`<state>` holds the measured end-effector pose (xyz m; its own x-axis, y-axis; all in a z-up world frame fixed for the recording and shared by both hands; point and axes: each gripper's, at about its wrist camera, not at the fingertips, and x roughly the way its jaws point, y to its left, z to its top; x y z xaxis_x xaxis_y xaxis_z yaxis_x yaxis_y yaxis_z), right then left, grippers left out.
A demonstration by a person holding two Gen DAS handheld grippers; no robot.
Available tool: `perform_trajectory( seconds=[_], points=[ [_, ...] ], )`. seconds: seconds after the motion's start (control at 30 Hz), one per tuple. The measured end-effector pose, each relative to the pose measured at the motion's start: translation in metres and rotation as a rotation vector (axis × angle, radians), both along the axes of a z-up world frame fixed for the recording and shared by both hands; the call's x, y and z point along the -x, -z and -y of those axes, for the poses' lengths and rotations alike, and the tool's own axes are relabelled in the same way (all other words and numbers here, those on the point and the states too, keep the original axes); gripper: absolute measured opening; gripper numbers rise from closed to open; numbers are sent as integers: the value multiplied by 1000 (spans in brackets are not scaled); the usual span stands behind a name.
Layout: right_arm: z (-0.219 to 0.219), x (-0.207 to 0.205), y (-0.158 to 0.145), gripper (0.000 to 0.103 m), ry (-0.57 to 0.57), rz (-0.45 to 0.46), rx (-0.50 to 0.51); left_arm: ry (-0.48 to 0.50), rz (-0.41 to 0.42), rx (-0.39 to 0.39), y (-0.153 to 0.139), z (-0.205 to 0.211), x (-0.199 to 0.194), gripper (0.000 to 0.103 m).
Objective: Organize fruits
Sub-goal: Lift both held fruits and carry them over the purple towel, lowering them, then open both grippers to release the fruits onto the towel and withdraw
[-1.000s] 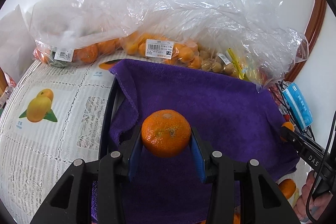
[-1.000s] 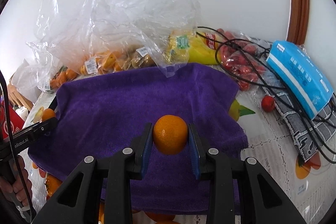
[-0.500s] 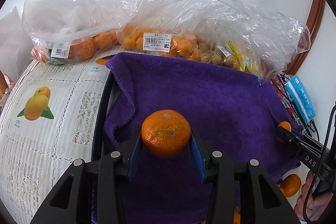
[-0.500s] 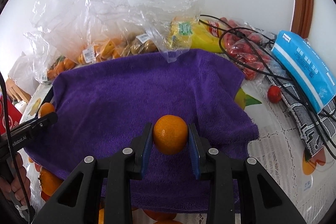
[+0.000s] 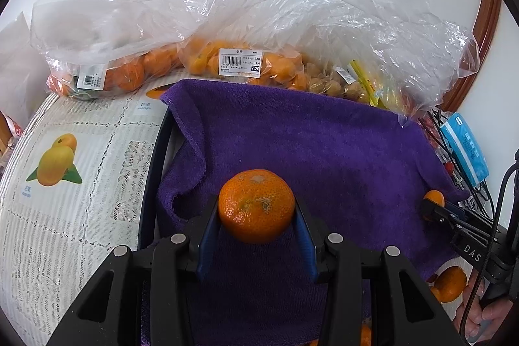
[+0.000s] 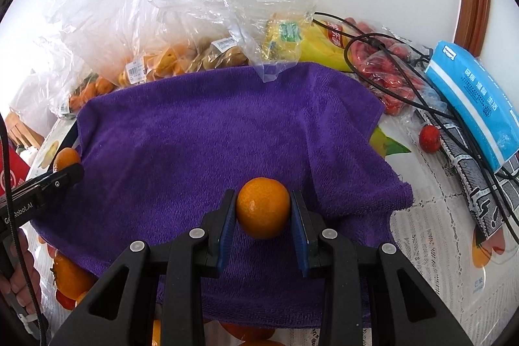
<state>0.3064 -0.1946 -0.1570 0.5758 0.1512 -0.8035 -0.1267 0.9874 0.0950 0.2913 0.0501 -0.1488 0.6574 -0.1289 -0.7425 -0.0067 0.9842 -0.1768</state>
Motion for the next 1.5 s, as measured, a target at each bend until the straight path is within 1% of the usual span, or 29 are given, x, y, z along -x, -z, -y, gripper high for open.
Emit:
perform_trajectory(
  seconds=[0.17, 0.37, 0.4, 0.43, 0.5, 0.6, 0.7, 0.77, 0.8, 0.87, 0.93, 1.0, 1.03, 1.07, 1.13, 1.2, 1.23, 1.27, 1.33, 1.4, 1.43, 1.5],
  points=[
    [0, 0, 1, 33, 1, -8, 1, 5, -1, -15, 1, 2, 0, 41],
    [0, 1, 1, 33, 1, -8, 1, 10, 21, 3, -3, 2, 2, 42],
    [0, 1, 1, 33, 1, -8, 0, 12, 24, 7, -4, 2, 3, 43],
    [0, 1, 1, 33, 1, -9, 0, 11, 25, 10, -5, 2, 4, 47],
    [0, 1, 2, 33, 1, -9, 1, 4, 36, 11, -6, 1, 5, 52],
    [0, 2, -1, 33, -1, 1, 5, -2, 45, -4, -8, 2, 7, 56],
    [-2, 5, -6, 40, -12, 16, 11, -10, 51, -4, -9, 1, 9, 56],
    [-3, 7, -10, 49, -10, 29, 15, -16, 55, -4, -12, 1, 10, 56],
    [-4, 8, -12, 50, -9, 37, 16, -18, 60, -5, -14, 1, 11, 56],
    [-3, 10, -18, 57, -2, 50, 16, -26, 73, -11, -18, 2, 14, 56],
    [-2, 13, -25, 59, -2, 72, 10, -39, 84, -24, -23, 2, 17, 56],
    [-2, 16, -33, 64, 6, 92, 9, -47, 98, -33, -28, 3, 19, 56],
    [-2, 19, -37, 69, 17, 101, 13, -49, 101, -36, -30, 3, 21, 56],
    [-1, 21, -42, 73, 30, 111, 15, -44, 102, -34, -32, 3, 22, 56],
    [1, 25, -50, 80, 56, 120, 14, -25, 93, -35, -36, 5, 24, 56],
    [2, 31, -59, 81, 74, 121, 27, -8, 93, -31, -40, 8, 30, 56],
    [2, 36, -64, 85, 83, 124, 44, -6, 93, -26, -42, 8, 35, 56],
    [3, 42, -69, 91, 93, 133, 64, -4, 92, -23, -42, 9, 39, 56],
    [5, 56, -78, 94, 107, 169, 86, 7, 92, -20, -46, 11, 51, 56],
    [8, 74, -88, 94, 112, 207, 89, 16, 102, -31, -50, 14, 63, 56],
    [9, 82, -91, 94, 106, 216, 77, 20, 111, -45, -53, 16, 72, 56],
    [15, 99, -97, 94, 85, 231, 13, 26, 123, -68, -58, 19, 86, 56]
  ],
)
